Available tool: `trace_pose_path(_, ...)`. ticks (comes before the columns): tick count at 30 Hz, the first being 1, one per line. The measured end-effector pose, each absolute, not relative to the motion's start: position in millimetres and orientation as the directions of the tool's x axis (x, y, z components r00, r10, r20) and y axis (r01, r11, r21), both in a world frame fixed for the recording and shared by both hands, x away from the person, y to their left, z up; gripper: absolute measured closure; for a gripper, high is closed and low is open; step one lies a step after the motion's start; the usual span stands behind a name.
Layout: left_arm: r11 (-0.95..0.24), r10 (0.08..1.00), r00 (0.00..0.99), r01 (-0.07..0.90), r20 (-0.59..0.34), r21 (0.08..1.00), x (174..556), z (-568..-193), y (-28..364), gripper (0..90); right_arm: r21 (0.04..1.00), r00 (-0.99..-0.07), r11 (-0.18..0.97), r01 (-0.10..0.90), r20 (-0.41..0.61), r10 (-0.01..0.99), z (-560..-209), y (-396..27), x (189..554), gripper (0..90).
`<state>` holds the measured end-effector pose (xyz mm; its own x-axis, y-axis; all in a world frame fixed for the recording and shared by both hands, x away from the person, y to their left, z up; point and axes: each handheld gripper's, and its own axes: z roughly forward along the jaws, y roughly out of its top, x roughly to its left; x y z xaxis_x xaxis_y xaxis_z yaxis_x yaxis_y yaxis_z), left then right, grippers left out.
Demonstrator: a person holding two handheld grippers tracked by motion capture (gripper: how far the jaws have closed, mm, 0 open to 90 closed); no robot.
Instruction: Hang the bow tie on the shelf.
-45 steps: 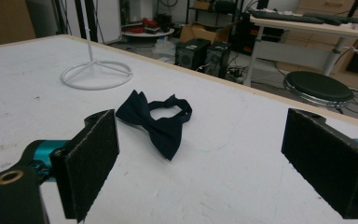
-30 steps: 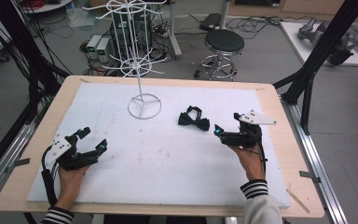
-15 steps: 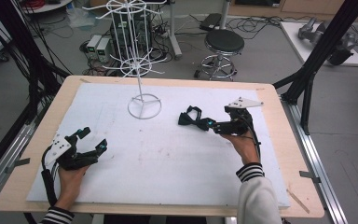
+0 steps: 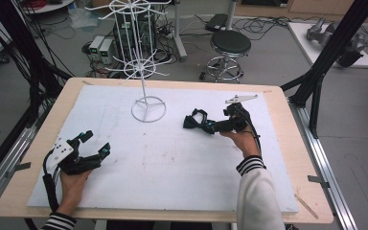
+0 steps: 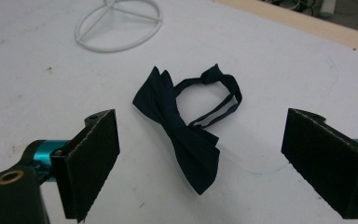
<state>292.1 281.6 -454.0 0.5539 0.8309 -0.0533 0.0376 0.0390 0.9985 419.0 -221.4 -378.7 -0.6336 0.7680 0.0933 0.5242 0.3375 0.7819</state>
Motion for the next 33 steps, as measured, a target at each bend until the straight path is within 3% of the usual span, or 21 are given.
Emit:
trace_pose_path(11,0.04,0.83,0.555,0.038,-0.054,0.999,292,-454,282,14.3,0.698,-0.649,0.406,0.589,0.109,0.753,-398,-214,435,11.0)
trace_pose_path(13,0.04,0.83,0.555,0.038,-0.054,0.998,292,-454,282,14.3,0.689,-0.656,0.419,0.591,0.109,0.747,-400,-213,436,16.8)
trace_pose_path(25,0.045,0.831,0.554,0.035,-0.057,0.998,292,-454,282,14.3,0.65,-0.669,0.455,0.609,0.113,0.735,-409,-210,441,29.9)
trace_pose_path(33,0.044,0.831,0.554,0.035,-0.056,0.998,292,-454,282,14.3,0.614,-0.671,0.494,0.616,0.081,0.737,-415,-202,442,46.0)
